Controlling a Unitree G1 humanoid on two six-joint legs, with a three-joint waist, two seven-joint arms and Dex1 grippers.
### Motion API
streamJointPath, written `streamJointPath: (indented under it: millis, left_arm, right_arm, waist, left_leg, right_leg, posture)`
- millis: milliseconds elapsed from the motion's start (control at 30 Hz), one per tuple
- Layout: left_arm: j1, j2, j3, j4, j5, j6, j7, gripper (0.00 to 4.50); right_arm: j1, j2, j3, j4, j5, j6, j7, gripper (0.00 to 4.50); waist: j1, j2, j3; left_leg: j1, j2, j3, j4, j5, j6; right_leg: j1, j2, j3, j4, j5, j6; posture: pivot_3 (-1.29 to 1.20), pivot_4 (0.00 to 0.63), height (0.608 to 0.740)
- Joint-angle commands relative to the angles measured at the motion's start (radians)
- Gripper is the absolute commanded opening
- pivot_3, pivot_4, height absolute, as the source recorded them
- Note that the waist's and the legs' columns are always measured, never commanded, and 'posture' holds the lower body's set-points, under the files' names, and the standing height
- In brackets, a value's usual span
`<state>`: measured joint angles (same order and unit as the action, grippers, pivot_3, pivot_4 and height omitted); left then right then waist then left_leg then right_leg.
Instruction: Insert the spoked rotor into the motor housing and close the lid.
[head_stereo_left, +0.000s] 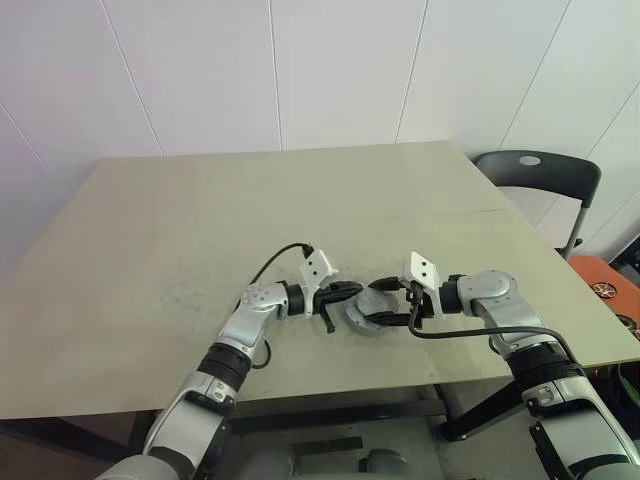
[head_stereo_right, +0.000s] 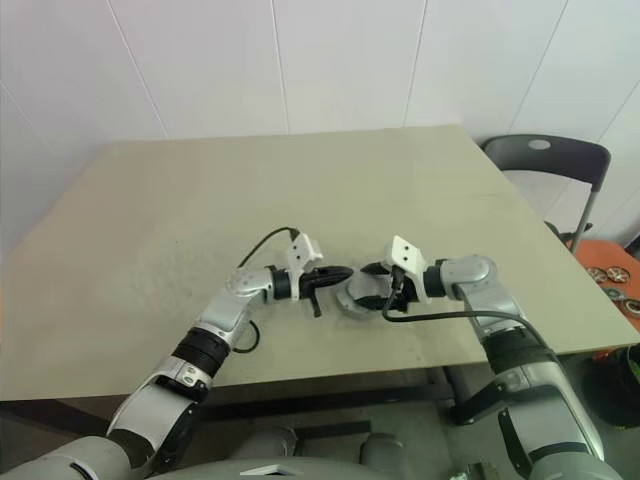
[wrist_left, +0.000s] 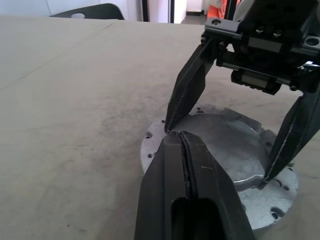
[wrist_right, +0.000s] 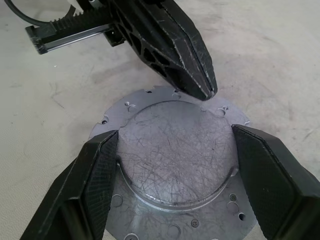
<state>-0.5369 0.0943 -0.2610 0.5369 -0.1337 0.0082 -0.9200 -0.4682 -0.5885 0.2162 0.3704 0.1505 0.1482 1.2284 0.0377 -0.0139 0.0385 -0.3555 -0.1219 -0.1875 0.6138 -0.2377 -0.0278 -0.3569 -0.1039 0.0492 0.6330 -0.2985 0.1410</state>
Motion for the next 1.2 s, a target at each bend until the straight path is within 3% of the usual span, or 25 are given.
streamJointPath:
  millis: [33,200,433,567,867,1033,1200]
  left_arm:
    - [-0.022,-0.026,-0.004,-0.018,-0.004,-0.003,-0.007,0.0]
    - [-0.036,-0.025,-0.088,0.03,0.105,0.043,0.019,0.0]
    - [-0.028,0.019,-0.172,0.044,0.195,0.2,0.023,0.0]
    - [-0.027,0.03,-0.18,0.033,0.205,0.217,0.032,0.0]
    - [-0.02,0.036,-0.157,0.011,0.18,0.227,0.04,0.0]
    - [0.0,0.035,-0.146,-0.008,0.151,0.228,0.017,0.0]
    - [0.023,0.07,-0.148,-0.063,0.126,0.239,-0.047,0.0]
  right_arm:
    - [0.045,0.009,0.046,0.04,-0.058,0.04,-0.031,3.21]
    - [0.024,0.016,0.042,0.038,-0.058,0.049,-0.035,3.21]
    - [-0.01,0.042,-0.023,-0.09,0.06,0.259,-0.031,3.21]
    - [-0.026,0.037,-0.041,-0.092,0.056,0.279,-0.048,4.46]
    - [-0.033,0.015,-0.047,-0.07,0.08,0.298,-0.003,4.46]
    - [-0.052,-0.023,-0.11,-0.036,0.172,0.368,0.093,4.46]
    - [-0.109,-0.032,-0.201,0.047,0.218,0.424,0.043,4.46]
  waist:
    - [0.0,0.0,0.0]
    - [0.001,0.0,0.0]
    - [0.0,0.002,-0.012]
    - [0.002,0.002,-0.012]
    - [0.002,0.002,-0.012]
    - [0.002,0.002,-0.012]
    - [0.0,0.003,-0.012]
  left_leg:
    - [0.0,0.0,0.0,0.0,0.0,0.0]
    - [0.0,0.0,0.0,0.0,0.0,0.0]
    - [0.0,0.001,0.0,-0.001,-0.001,-0.002]
    - [0.0,0.002,0.0,-0.001,-0.002,-0.002]
    - [0.0,0.002,0.0,-0.001,-0.002,-0.003]
    - [-0.001,0.002,0.0,-0.001,-0.002,-0.003]
    - [-0.002,0.002,0.0,-0.001,-0.004,-0.002]
  right_leg:
    - [0.0,0.0,0.0,0.0,0.0,0.0]
    - [0.0,0.001,0.0,0.0,0.0,0.0]
    - [0.0,0.001,0.0,-0.001,-0.002,-0.001]
    - [0.0,0.001,0.0,-0.001,-0.002,-0.001]
    - [0.0,0.001,0.0,-0.002,-0.002,-0.001]
    - [0.0,0.001,0.0,-0.003,-0.002,-0.001]
    - [-0.002,0.001,0.0,-0.003,0.0,0.0]
  posture:
    - [0.0,0.0,0.74]
    - [0.0,0.0,0.74]
    - [0.0,0.0,0.74]
    - [0.0,0.0,0.74]
    - [0.0,0.0,0.74]
    - [0.0,0.0,0.74]
    - [0.0,0.0,0.74]
